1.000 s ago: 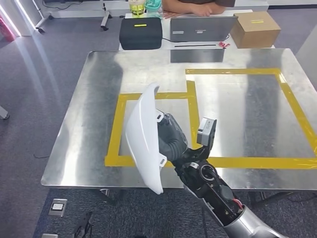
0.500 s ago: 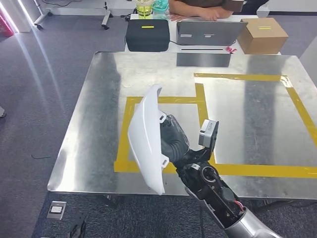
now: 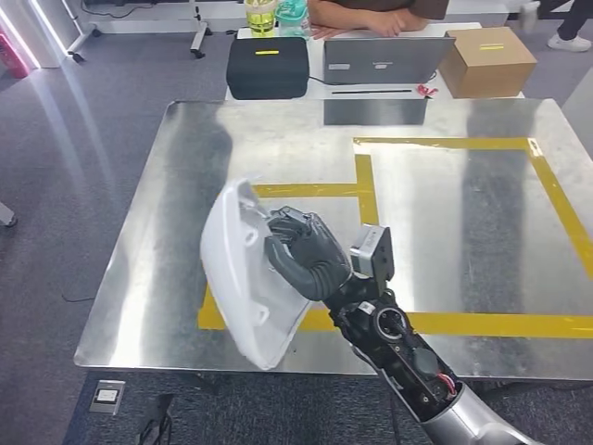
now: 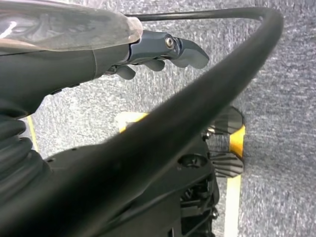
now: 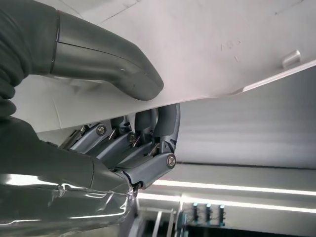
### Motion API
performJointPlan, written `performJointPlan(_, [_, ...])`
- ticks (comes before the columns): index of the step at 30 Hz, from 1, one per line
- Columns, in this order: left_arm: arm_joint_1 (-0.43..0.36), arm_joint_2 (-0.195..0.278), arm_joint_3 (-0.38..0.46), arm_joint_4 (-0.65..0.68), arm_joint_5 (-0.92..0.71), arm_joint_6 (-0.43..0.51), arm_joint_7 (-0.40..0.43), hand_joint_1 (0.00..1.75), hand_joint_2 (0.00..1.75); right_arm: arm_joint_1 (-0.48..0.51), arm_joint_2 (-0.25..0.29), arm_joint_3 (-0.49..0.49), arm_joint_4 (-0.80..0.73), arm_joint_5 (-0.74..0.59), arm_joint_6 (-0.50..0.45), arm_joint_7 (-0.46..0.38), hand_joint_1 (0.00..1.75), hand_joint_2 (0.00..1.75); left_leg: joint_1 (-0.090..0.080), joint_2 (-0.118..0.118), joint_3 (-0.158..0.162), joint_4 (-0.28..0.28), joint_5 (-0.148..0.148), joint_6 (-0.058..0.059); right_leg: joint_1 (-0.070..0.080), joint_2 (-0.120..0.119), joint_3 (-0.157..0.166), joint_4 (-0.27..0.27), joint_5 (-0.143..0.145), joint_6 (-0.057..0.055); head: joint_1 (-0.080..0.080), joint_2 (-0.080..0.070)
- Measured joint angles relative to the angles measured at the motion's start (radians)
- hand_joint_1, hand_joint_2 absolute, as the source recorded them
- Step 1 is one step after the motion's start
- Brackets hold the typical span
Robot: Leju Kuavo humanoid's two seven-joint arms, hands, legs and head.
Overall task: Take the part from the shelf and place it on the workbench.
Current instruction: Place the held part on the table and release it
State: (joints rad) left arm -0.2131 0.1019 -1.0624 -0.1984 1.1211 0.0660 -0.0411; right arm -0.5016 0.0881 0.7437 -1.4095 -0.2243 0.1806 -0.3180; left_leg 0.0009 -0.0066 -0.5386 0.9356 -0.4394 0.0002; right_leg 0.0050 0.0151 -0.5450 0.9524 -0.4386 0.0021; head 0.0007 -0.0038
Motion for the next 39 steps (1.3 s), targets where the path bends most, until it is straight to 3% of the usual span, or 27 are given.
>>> performJointPlan(7, [-0.007, 0.000, 0.000, 0.000, -0.010, -0.001, 0.014, 0.00, 1.75, -0.150, 0.000, 0.046, 0.035, 0.217, -0.021, 0.115, 1.75, 1.75, 0.003, -0.001, -0.001, -0.004, 0.004, -0.010, 0.003, -0.001, -0.001, 0.001, 0.001, -0.006, -0.007, 0.000])
performJointPlan(16, [-0.013, 0.001, 0.000, 0.000, -0.009, 0.000, 0.010, 0.00, 1.75, -0.349, 0.034, 0.163, 0.165, 0.323, -0.008, 0.139, 1.75, 1.75, 0.002, -0.002, -0.002, -0.004, 0.005, -0.012, 0.002, -0.004, -0.001, 0.001, 0.002, -0.008, -0.006, 0.000])
performJointPlan(23, [-0.013, 0.003, 0.000, 0.000, -0.009, 0.001, 0.007, 0.00, 1.75, -0.400, 0.054, 0.216, 0.233, 0.357, -0.026, 0.136, 1.75, 1.75, 0.001, -0.002, -0.002, -0.003, 0.005, -0.012, 0.001, -0.004, -0.001, 0.000, 0.002, -0.008, -0.006, 0.000])
performJointPlan(34, [-0.016, 0.005, 0.000, 0.000, -0.011, 0.001, -0.040, 0.00, 1.75, -0.457, 0.122, 0.290, 0.374, 0.655, -0.196, 0.115, 1.75, 1.75, 0.001, -0.003, -0.002, -0.003, 0.005, -0.012, 0.001, -0.004, -0.001, 0.000, 0.002, -0.008, -0.007, 0.000])
performJointPlan(39, [-0.021, 0.004, 0.000, 0.000, 0.001, -0.026, -0.110, 0.00, 1.75, -0.462, 0.142, 0.313, 0.491, 0.773, -0.248, 0.126, 1.75, 1.75, 0.001, -0.003, -0.002, -0.003, 0.005, -0.012, 0.001, -0.005, -0.001, 0.000, 0.002, -0.008, -0.007, 0.000])
